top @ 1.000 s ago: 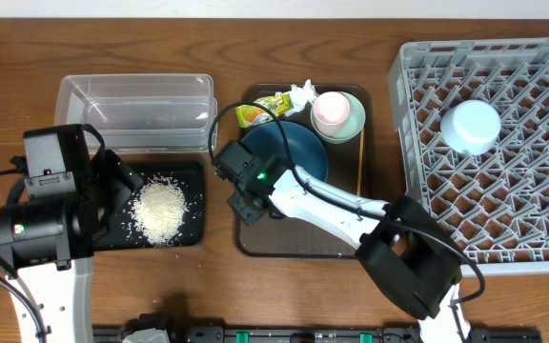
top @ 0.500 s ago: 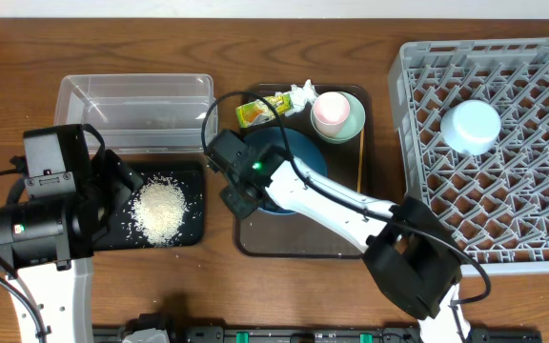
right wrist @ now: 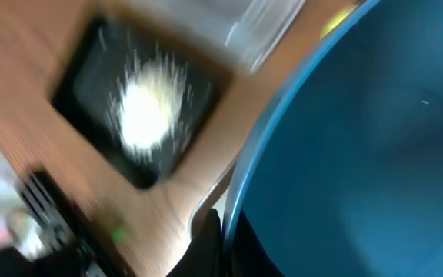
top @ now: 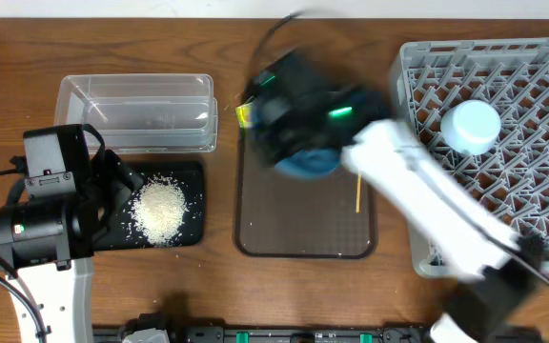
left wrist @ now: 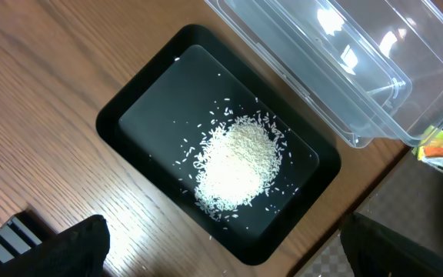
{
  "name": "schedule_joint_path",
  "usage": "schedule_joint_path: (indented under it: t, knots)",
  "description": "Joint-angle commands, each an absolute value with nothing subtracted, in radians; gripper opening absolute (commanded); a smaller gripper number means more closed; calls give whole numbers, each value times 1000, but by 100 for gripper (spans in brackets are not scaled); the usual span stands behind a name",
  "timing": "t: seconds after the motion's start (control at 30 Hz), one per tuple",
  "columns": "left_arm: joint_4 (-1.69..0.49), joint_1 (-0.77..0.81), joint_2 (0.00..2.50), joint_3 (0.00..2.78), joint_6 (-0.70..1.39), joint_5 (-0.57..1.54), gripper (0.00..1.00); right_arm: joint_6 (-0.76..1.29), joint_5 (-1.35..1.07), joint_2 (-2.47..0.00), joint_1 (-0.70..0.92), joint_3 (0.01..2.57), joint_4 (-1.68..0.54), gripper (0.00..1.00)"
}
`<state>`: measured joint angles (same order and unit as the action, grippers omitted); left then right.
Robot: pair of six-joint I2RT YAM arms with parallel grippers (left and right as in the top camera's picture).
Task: Sort waste into correct bins and load items into the dishwasher rack
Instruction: 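Lift the blue plate and carry it into the dish rack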
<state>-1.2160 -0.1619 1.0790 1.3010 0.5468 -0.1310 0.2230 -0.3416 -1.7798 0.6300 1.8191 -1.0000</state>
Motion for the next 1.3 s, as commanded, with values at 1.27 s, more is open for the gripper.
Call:
schedule_joint_path:
  t: [1.27]
  knots:
    - [-1219,-165,1078,1313,551,-140,98,252,-1516,-2103,-653,1789,-387,1]
